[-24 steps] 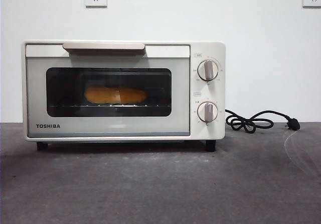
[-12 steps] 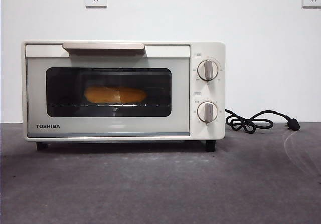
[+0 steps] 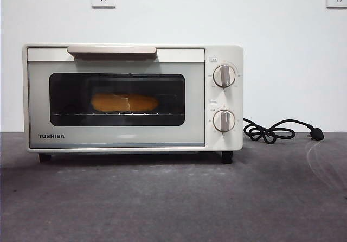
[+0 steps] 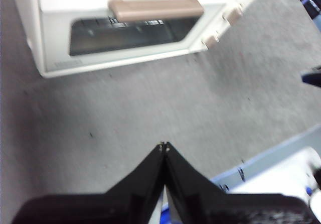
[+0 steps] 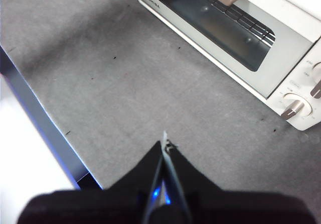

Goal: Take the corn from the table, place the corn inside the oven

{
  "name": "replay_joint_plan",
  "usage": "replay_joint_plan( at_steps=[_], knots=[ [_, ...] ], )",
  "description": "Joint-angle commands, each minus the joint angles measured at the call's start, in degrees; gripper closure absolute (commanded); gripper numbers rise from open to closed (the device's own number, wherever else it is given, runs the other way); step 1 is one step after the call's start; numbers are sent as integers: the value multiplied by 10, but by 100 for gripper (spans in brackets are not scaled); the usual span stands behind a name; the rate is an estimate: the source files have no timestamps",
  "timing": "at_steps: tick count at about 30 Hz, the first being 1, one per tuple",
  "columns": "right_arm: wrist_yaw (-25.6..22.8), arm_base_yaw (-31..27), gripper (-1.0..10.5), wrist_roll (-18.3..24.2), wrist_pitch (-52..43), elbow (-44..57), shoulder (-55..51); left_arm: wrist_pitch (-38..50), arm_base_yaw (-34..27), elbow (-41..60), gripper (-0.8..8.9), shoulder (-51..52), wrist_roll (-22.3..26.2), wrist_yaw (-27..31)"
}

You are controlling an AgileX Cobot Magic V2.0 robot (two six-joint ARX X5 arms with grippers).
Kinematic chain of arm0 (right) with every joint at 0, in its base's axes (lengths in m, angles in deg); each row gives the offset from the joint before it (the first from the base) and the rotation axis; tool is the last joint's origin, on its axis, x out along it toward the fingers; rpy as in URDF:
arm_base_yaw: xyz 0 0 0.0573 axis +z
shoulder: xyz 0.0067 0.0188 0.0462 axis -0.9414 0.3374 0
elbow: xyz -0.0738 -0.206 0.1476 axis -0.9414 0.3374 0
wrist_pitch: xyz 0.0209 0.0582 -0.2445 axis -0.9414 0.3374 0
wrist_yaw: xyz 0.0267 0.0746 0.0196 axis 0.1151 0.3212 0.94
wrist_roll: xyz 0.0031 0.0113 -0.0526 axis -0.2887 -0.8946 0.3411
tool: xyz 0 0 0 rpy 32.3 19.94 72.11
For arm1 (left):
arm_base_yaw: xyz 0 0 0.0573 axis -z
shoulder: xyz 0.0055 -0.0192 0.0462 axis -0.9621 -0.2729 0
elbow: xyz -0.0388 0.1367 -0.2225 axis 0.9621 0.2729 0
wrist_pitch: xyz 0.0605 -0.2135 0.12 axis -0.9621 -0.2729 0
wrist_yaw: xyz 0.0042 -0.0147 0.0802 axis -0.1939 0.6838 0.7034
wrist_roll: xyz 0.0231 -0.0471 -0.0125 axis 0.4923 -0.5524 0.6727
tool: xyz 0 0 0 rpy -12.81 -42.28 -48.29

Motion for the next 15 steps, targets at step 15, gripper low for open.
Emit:
replay_joint_plan(
  at_steps=[15],
  knots=[
    [-3,0,958,3,-2,-1,2,464,16,168,818,154,10,21]
  ],
)
